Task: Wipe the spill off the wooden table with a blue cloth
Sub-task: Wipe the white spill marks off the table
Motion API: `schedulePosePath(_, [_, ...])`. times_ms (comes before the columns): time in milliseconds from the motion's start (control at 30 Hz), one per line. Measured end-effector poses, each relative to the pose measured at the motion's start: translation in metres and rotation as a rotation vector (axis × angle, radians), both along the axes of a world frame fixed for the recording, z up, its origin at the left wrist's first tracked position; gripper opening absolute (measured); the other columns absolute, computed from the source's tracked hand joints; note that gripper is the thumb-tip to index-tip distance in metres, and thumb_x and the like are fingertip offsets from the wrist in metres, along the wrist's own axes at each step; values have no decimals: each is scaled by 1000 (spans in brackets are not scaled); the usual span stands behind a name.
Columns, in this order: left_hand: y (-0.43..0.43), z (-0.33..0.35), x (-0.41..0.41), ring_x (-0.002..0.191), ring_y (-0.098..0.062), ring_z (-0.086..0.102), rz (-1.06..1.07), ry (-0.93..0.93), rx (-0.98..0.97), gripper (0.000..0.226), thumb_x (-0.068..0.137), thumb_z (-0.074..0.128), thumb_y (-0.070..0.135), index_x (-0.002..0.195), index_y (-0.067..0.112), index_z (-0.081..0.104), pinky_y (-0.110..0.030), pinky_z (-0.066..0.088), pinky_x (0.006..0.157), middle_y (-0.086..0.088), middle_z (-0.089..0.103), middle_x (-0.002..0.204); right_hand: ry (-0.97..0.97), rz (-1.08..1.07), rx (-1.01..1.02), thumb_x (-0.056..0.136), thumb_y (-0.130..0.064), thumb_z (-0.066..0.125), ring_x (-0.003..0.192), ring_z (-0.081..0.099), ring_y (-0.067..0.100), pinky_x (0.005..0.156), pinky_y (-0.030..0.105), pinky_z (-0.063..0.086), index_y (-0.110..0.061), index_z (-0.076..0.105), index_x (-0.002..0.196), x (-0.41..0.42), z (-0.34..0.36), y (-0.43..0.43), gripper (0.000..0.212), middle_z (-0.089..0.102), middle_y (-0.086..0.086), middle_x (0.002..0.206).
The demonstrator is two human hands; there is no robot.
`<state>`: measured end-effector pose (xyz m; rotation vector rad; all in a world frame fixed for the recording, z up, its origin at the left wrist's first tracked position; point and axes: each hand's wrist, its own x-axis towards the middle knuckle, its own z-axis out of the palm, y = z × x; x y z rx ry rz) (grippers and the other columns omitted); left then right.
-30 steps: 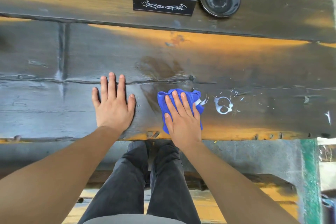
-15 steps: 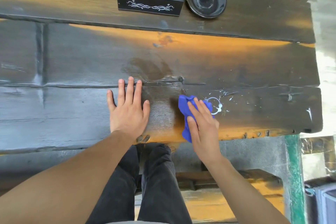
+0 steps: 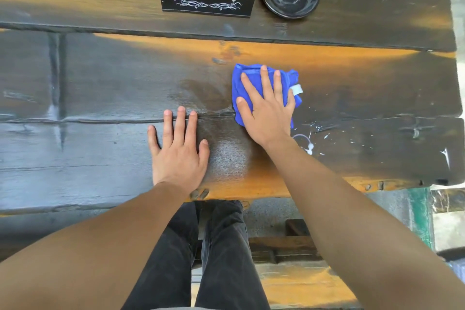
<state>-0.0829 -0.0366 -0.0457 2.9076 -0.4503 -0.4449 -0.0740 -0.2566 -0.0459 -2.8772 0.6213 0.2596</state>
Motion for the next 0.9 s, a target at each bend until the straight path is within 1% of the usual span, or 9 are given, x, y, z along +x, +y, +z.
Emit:
schedulePosePath(100, [0, 0, 0, 159, -22, -4, 3, -3, 6, 67, 100, 23, 48, 162, 27, 10, -59, 2, 125, 3, 7, 171, -2, -18, -48, 97, -63, 29, 156, 4, 27, 118, 61, 14, -50, 25, 153, -20, 1, 8, 58, 12, -5, 169])
schedulePosePath(233, [-1, 1, -1, 159, -22, -5, 5, -1, 14, 67, 101, 23, 49, 162, 27, 9, -59, 1, 125, 3, 6, 172, 8, 0, -74, 98, -61, 30, 156, 5, 29, 119, 60, 15, -47, 26, 154, -58, 2, 18, 58, 11, -3, 169])
schedulePosePath(367, [-1, 1, -1, 159, -22, -4, 10, 2, 3, 66, 101, 24, 48, 162, 27, 11, -59, 1, 125, 3, 6, 172, 30, -6, -77, 101, -58, 28, 157, 3, 27, 121, 56, 14, -46, 24, 155, -91, 2, 29, 56, 9, -3, 170])
schedulePosePath(467, [0, 1, -1, 159, -22, -5, 13, 3, 0, 66, 101, 24, 49, 162, 27, 11, -59, 0, 125, 3, 6, 172, 24, -4, -57, 104, -53, 26, 157, 4, 21, 120, 49, 23, -42, 22, 157, -112, 2, 35, 54, 11, -5, 169])
schedulePosePath(533, [0, 1, -1, 159, -22, -4, 15, 1, -3, 66, 101, 24, 49, 161, 27, 11, -59, 0, 125, 3, 6, 172, 17, -13, -31, 105, -49, 26, 157, 6, 17, 114, 45, 32, -39, 22, 157, -124, 2, 40, 54, 12, -7, 169])
schedulePosePath(600, [-1, 2, -1, 159, -22, -4, 10, 0, -1, 66, 101, 24, 49, 161, 27, 12, -59, 1, 125, 2, 7, 172, 13, -13, -13, 106, -46, 27, 156, 8, 15, 110, 42, 37, -37, 24, 158, -137, 2, 44, 53, 14, -9, 168])
schedulePosePath(700, [-1, 2, -1, 159, -24, -2, 1, 3, 4, 66, 101, 24, 49, 161, 26, 13, -60, 2, 124, 1, 9, 171, -9, -2, 18, 107, -41, 29, 156, 12, 14, 107, 41, 40, -34, 29, 157, -157, -1, 49, 50, 19, -9, 167])
schedulePosePath(800, [2, 3, 0, 158, -25, -2, -5, 17, -19, 65, 101, 26, 47, 161, 27, 12, -60, 2, 124, 1, 8, 171, -43, -8, 87, 107, -37, 32, 155, 16, 12, 107, 40, 38, -34, 37, 154, -181, -2, 53, 47, 25, -11, 165])
schedulePosePath(900, [-5, 9, -6, 158, -24, 3, -108, -5, -75, 65, 100, 33, 42, 161, 26, 15, -59, 5, 124, 0, 11, 171, -43, -2, 145, 107, -34, 31, 153, 21, 12, 108, 40, 39, -32, 46, 148, -206, 1, 57, 44, 31, -11, 162])
